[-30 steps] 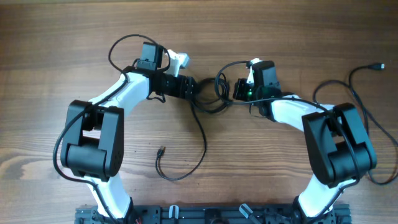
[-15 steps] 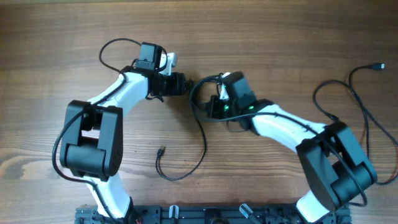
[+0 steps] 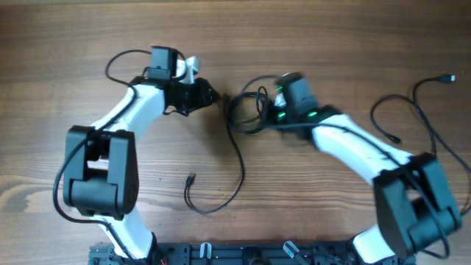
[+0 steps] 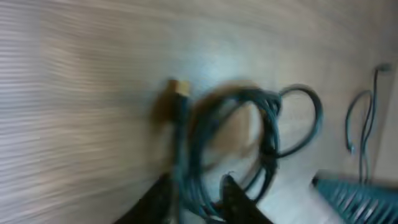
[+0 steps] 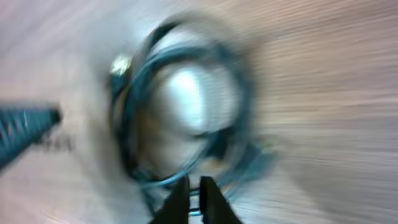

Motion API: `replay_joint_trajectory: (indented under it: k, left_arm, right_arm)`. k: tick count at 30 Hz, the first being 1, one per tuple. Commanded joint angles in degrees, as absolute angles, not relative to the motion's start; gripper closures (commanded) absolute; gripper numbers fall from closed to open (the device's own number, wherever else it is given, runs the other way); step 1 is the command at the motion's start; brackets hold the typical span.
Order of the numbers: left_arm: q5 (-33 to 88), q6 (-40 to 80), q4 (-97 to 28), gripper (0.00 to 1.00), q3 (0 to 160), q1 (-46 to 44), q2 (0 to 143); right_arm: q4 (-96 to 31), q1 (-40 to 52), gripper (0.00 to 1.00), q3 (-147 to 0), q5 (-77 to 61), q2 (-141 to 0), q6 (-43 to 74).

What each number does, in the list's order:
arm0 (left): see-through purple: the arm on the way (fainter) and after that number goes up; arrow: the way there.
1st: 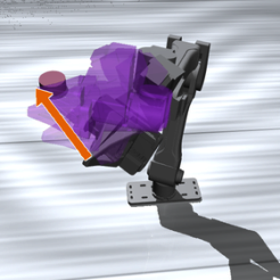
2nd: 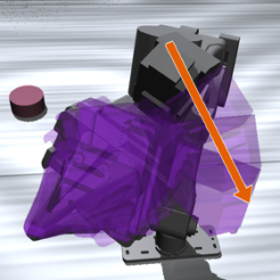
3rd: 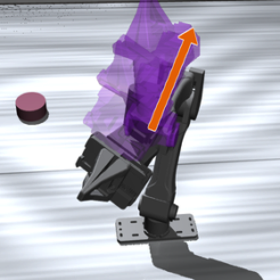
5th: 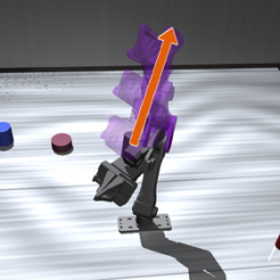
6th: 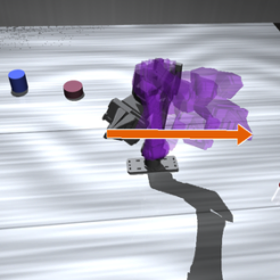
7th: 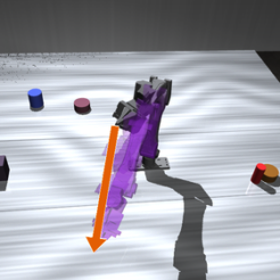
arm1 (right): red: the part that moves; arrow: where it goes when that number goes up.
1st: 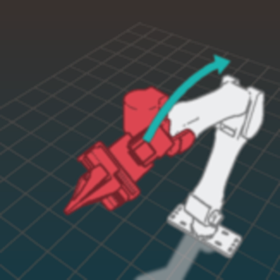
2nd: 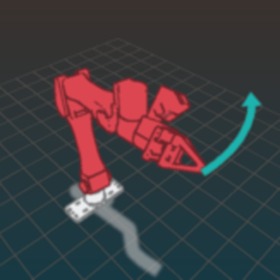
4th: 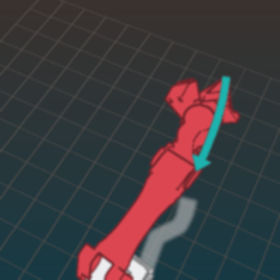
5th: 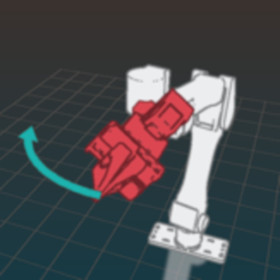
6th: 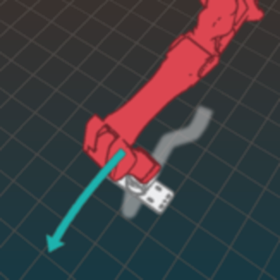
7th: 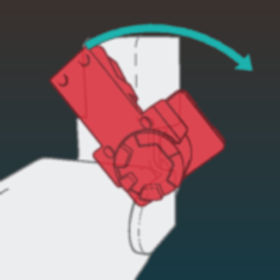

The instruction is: Untangle cables

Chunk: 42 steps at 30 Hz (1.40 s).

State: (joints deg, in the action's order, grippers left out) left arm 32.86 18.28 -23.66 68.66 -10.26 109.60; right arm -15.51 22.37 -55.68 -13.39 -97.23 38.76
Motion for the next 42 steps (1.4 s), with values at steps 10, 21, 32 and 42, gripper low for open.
replay_joint_trajectory:
  k: [10, 21, 32, 42]
  left_arm:
    - [-0.8, 29.4, -28.6, 0.96, 68.6, -33.0, 110.5]
    - [-29.0, 13.6, -35.8, 0.96, 68.6, -29.5, 113.5]
    - [-32.7, 1.7, -25.5, 0.83, 70.7, -27.6, 106.4]
    - [-12.9, 9.9, -21.0, 0.33, 70.4, -29.5, 107.3]
  right_arm:
    - [-20.0, 14.6, 0.6, -56.2, -20.2, -97.2, 37.7]
    - [-19.9, 16.6, 0.63, -54.8, -20.6, -97.2, 43.4]
    - [-17.5, 24.6, 0.67, -54.8, -17.6, -97.2, 44.1]
    - [-17.8, 24.5, 0.67, -54.8, -12.8, -97.2, 45.6]
